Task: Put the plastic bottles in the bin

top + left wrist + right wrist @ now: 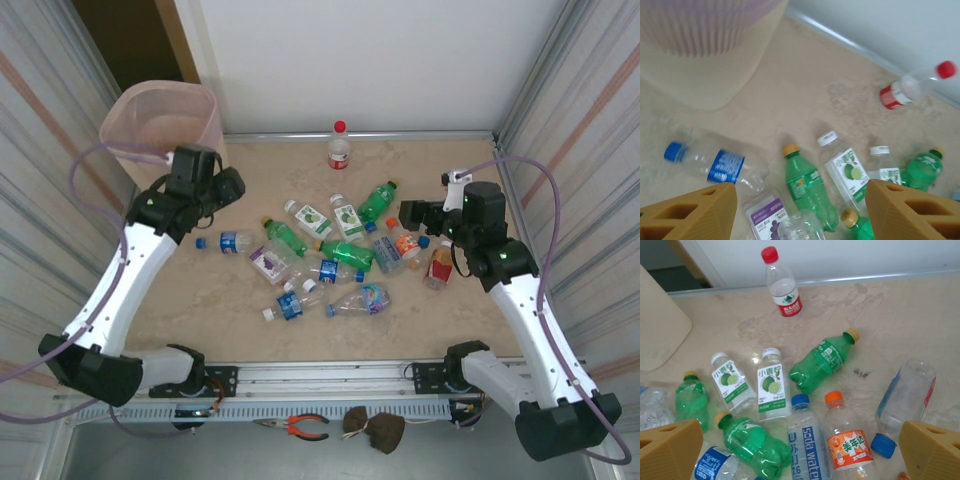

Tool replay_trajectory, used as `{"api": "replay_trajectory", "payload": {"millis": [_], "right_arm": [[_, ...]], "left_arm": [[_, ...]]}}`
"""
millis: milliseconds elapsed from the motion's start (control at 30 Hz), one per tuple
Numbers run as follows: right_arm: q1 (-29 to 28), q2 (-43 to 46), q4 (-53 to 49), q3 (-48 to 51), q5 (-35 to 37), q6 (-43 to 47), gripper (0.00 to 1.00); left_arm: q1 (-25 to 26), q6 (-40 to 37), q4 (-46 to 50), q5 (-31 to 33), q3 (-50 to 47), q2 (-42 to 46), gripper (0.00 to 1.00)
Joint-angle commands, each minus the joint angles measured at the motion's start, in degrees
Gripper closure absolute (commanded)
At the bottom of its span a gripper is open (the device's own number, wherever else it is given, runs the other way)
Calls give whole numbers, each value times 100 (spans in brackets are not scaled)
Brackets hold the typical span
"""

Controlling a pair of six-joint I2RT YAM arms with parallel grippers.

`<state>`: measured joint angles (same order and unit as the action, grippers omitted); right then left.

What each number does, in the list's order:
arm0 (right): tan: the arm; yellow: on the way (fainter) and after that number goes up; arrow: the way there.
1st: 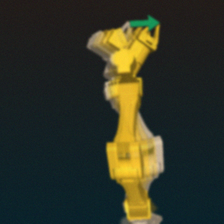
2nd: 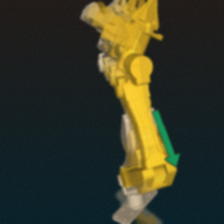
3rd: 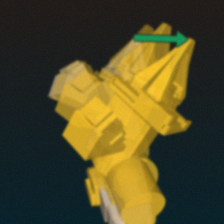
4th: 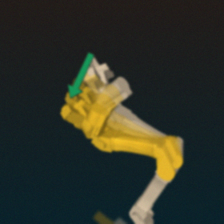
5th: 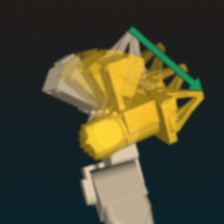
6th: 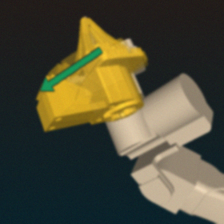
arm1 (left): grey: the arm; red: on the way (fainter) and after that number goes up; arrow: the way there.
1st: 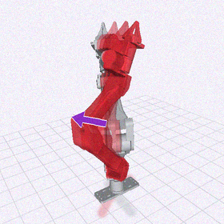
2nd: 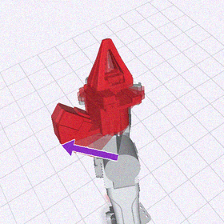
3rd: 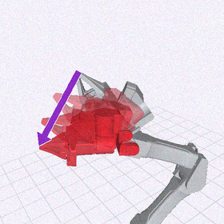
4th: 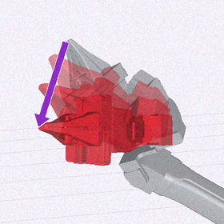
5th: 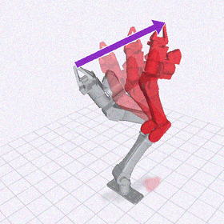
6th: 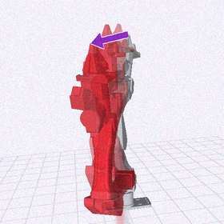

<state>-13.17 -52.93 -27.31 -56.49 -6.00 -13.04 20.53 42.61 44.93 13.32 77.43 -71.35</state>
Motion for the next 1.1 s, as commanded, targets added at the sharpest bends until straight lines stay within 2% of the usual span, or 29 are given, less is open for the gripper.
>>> {"api": "replay_trajectory", "payload": {"millis": [0,200,400,633,1067], "right_arm": [[-45,151,-162,-185,-53,161,1],[-45,230,-209,-139,-22,161,1],[-42,283,-262,-126,33,152,1],[-46,277,-257,-117,82,126,1],[-45,301,-318,-169,186,144,1]], "left_arm": [[-54,1101,-391,232,-713,216,30],[-299,2368,-777,-175,-1763,202,28],[-623,3444,-453,-576,-1918,-280,28],[-659,4071,-425,-690,-1817,-943,28],[-853,4760,-1350,-1041,-1816,-1936,21]]}}
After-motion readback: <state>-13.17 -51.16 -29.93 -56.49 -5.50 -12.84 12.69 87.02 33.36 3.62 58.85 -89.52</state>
